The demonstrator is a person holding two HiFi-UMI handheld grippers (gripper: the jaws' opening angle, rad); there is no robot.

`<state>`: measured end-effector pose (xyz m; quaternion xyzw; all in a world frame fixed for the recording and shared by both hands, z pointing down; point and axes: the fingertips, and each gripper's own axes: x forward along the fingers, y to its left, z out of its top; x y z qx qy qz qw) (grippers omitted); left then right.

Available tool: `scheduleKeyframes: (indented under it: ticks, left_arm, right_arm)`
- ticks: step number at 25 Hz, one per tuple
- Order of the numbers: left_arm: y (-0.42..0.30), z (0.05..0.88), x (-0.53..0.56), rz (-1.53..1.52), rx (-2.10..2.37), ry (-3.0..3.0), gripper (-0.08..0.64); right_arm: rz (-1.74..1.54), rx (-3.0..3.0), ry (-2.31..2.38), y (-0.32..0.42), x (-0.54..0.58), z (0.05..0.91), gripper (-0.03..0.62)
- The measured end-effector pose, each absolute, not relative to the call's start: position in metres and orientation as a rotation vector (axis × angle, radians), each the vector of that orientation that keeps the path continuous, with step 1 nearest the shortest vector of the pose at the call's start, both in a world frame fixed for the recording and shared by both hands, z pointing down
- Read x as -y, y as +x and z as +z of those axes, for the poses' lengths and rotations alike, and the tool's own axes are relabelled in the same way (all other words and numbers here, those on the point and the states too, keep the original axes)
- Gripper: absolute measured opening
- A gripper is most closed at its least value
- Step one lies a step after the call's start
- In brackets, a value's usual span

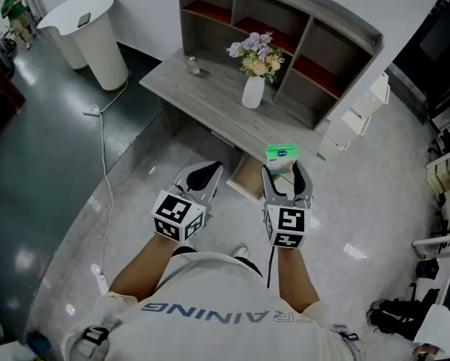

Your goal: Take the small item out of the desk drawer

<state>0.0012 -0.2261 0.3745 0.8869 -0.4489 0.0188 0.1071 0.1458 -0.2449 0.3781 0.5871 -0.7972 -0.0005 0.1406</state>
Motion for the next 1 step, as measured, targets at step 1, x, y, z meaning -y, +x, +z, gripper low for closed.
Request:
scheduleKeyframes:
  ticks: [1]
  left_arm:
    - [0.0011, 0.3742, 0.2266, 0.055, 1.322, 2.612, 0.003]
  right_arm:
    - [-0.002, 2.303, 1.694, 0.1454, 0.2455, 0.3778, 0.319]
